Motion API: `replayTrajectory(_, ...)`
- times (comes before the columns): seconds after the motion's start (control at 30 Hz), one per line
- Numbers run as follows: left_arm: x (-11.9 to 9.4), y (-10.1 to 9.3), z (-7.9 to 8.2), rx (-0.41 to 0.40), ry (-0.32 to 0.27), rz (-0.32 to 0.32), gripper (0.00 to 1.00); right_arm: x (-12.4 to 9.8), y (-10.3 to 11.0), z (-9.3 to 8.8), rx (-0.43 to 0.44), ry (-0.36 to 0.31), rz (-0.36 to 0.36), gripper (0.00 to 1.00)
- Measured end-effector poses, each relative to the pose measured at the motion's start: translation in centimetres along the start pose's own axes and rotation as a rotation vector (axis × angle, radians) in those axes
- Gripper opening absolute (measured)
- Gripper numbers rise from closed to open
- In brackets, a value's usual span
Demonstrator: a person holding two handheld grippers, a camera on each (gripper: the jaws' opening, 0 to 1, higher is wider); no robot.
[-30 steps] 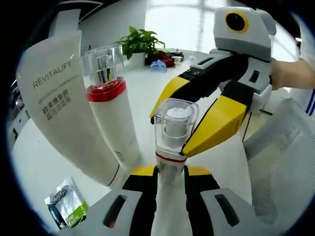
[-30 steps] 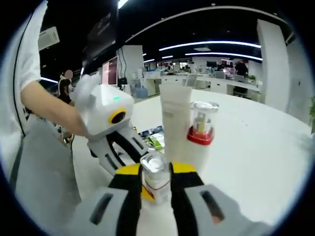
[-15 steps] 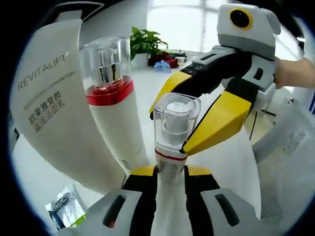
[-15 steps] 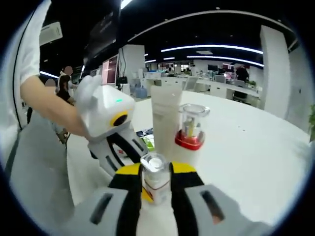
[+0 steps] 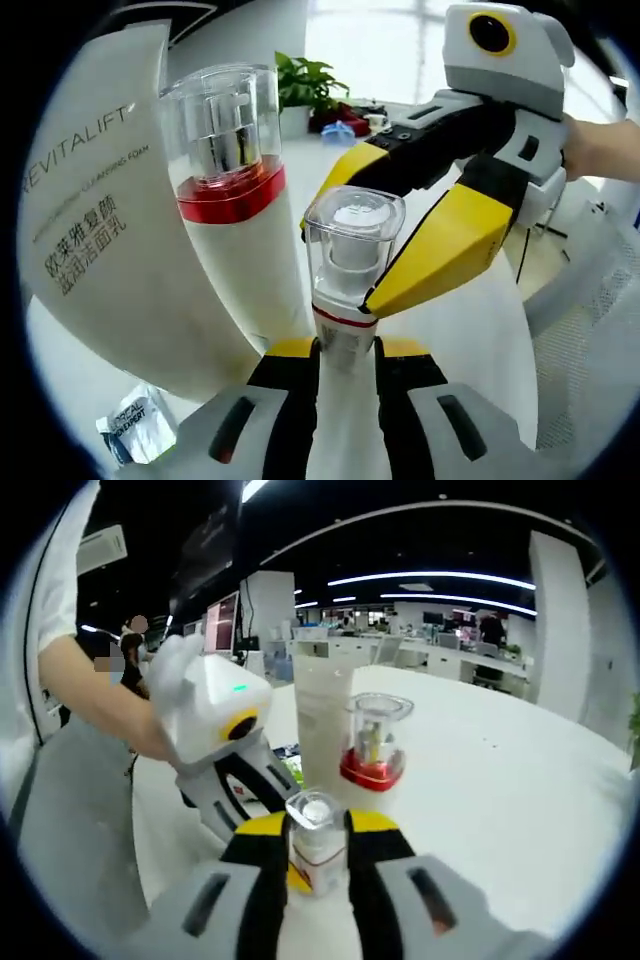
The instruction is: Arrange the skincare products in the storage area until every visible bottle or jar stands upright without overlapping.
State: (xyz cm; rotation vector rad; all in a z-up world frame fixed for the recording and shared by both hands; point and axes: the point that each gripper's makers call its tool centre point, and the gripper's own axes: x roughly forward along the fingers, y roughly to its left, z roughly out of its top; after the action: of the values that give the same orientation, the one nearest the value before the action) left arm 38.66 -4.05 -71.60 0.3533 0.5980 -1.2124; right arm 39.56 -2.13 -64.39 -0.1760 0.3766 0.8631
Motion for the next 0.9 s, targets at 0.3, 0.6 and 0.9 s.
replayTrajectory(0.3, 0.1, -0.1, -0.2, -0.001, 0.009, 0.002, 0.19, 0.1, 0.2, -0.3, 0.002, 0.011, 0.009, 0.22)
replayTrajectory(0.6, 0.0, -0.3, -0.5, 0.002, 0.023, 0.007, 0.19, 0.1, 0.2, -1.2, 0.003, 0.039, 0.013, 0.22)
replayTrajectory(0.9, 0.0, -0.4, -0.7, 0.002, 0.032, 0.005, 0.22, -0.2, 0.2, -1.5, 0.014, 0.049, 0.004, 0.25)
